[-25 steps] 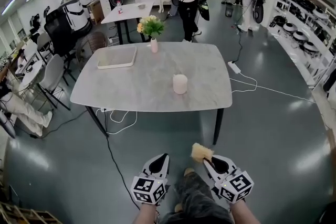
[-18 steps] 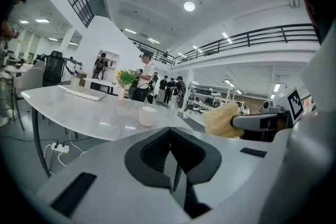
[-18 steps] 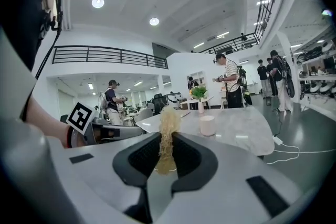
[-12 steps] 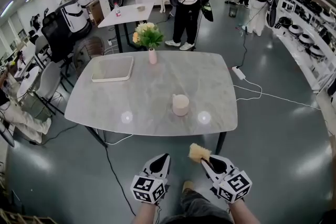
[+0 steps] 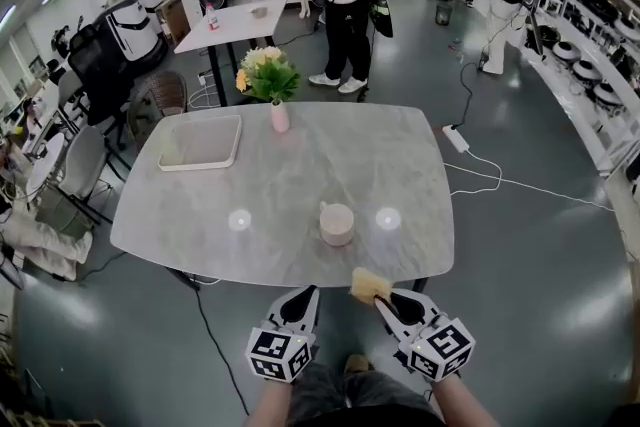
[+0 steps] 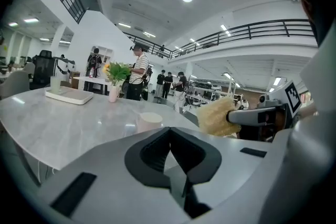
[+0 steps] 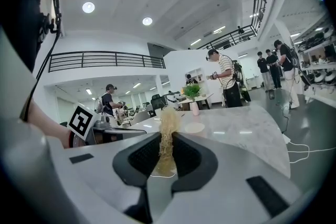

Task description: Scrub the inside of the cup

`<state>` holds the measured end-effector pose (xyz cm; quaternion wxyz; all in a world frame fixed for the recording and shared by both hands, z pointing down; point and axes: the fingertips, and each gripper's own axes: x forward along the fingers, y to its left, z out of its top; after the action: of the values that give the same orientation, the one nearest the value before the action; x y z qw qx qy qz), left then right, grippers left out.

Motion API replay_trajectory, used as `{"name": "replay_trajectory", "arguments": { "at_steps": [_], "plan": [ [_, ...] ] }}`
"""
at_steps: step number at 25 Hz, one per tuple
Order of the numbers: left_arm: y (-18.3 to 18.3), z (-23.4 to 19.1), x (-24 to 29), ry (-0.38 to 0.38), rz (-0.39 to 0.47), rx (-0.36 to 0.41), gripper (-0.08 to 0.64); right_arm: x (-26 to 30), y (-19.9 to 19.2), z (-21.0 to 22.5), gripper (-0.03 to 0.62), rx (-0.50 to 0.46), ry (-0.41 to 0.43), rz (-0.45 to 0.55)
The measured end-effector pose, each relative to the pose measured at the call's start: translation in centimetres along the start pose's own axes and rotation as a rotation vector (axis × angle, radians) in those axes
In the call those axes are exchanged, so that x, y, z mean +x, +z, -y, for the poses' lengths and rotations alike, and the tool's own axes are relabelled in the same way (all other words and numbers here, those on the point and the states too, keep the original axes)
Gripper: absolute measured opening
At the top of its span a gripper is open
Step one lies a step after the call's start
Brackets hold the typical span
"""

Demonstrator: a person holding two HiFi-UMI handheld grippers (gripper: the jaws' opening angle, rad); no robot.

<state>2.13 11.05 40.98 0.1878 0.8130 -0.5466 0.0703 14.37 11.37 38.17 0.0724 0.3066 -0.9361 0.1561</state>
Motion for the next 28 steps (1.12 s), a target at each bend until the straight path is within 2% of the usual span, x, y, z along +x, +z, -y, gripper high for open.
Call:
{"name": "replay_trajectory", "arguments": {
  "at_steps": [4,13,16,21,25,28],
  "plan": [
    [0.6,-1.1,2.0,-0.003,-0.028,0.045,0.014,1.7,0.5,1.1,0.060,0.012,0.011,-0.010],
    [0.4,-4.5,8.1,-0.068,-0.120,0.145,0.027,5.5,1.5,5.3,0.060,0.056,-0.052,-0.016],
    [-0.4,-5.5,9.7,-0.101,-0.183,0.179,0.182,6.9,1.5,6.1,0.060,0.075,-0.074,-0.028],
    [-1.4,-6.2,12.2,-0.195,-0.255,0.269,0.237,9.7,2.2,7.5,0.060,0.078,-0.082,-0.050],
    [-2.5,-6.5,14.2,-0.251,-0.307,0.345,0.297,11.8,2.5,8.4,0.060,0.031,-0.091,-0.103],
    [-3.0,-7.0,15.4,-0.275,-0.330,0.369,0.344,13.5,2.8,8.8,0.060,-0.009,-0.088,-0.155]
  ]
}}
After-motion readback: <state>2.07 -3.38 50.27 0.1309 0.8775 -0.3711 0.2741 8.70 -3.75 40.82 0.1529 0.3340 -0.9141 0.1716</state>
